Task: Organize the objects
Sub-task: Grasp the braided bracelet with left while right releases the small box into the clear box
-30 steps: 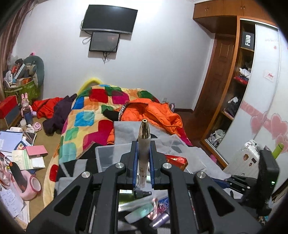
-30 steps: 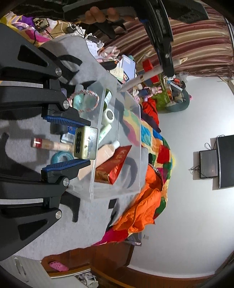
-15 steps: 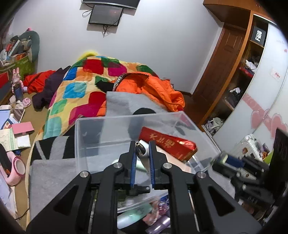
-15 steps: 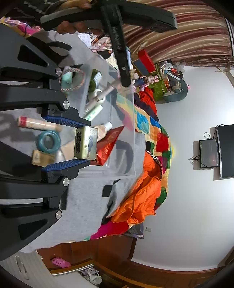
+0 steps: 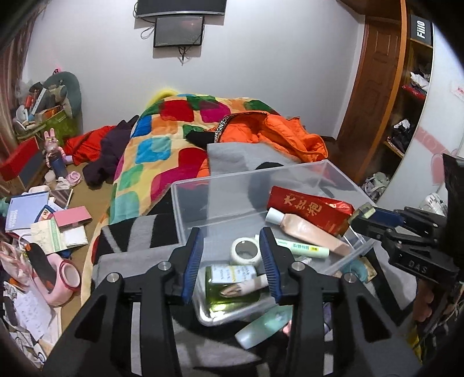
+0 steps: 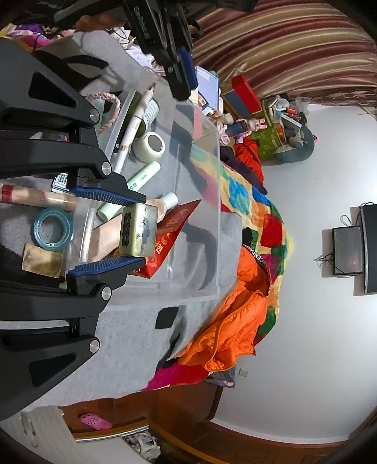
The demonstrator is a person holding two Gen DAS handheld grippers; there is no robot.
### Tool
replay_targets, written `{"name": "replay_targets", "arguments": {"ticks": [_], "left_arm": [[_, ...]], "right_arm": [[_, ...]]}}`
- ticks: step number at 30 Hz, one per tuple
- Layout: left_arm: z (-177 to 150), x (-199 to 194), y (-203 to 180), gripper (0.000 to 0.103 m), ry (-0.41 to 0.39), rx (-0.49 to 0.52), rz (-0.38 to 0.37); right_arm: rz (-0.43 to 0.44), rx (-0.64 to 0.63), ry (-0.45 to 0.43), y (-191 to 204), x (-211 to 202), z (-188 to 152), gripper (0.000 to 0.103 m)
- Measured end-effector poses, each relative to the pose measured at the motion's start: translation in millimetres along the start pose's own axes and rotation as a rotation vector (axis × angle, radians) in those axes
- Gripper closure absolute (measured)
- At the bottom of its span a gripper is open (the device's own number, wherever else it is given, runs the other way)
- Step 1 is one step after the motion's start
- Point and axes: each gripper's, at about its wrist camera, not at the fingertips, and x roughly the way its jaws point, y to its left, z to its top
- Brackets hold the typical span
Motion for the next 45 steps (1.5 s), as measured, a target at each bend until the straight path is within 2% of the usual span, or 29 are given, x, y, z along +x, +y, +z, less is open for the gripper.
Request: {"name": "replay_targets", "arguments": {"ticks": [7, 13, 24, 26, 27, 28, 38, 41, 45], "left_arm": [[-24.7, -26.3, -8.6, 0.063, -0.022, 0.043, -0.006], [-46.0, -39.8, -23.7, 0.063, -0.011, 0.061, -0.066], [-65.6, -2.9, -49.3, 0.064, 0.089, 0.102, -0.124], [-66.7, 4.5, -50.9, 0.075, 0.098, 0.101, -0.130], [-67.0, 7.0, -51.5, 0.087, 0.106, 0.100, -0.134], [-67.2, 8.3, -51.8, 0.093, 0.110, 0.099, -0.140], [-56.7, -26.2, -50.4, 0.097, 0.030, 0.094, -0.180], [-50.7, -34.2, -49.9, 0.097, 0.009, 0.102, -0.170], [-52.7, -28.6, -47.3, 0.097, 0.043, 0.106, -0.167]], "right_arm": [[-0.002, 0.000, 0.037, -0.9, 10.5, 0.2, 0.071], [0.004, 0.011, 0.062, -0.2, 16.7, 1.1, 0.071], [0.001, 0.011, 0.089, 0.4, 20.9, 3.4, 0.071], [-0.001, 0.005, 0.098, 1.1, 23.0, 4.7, 0.071], [-0.003, 0.003, 0.102, 1.5, 23.8, 5.3, 0.071], [-0.003, 0.001, 0.106, 1.6, 24.8, 5.8, 0.071], [-0.004, -0.021, 0.128, 6.5, 30.7, 10.6, 0.071], [-0.012, -0.021, 0.124, 7.8, 31.5, 10.1, 0.071], [-0.005, -0.016, 0.118, 7.1, 30.5, 8.9, 0.071]]}}
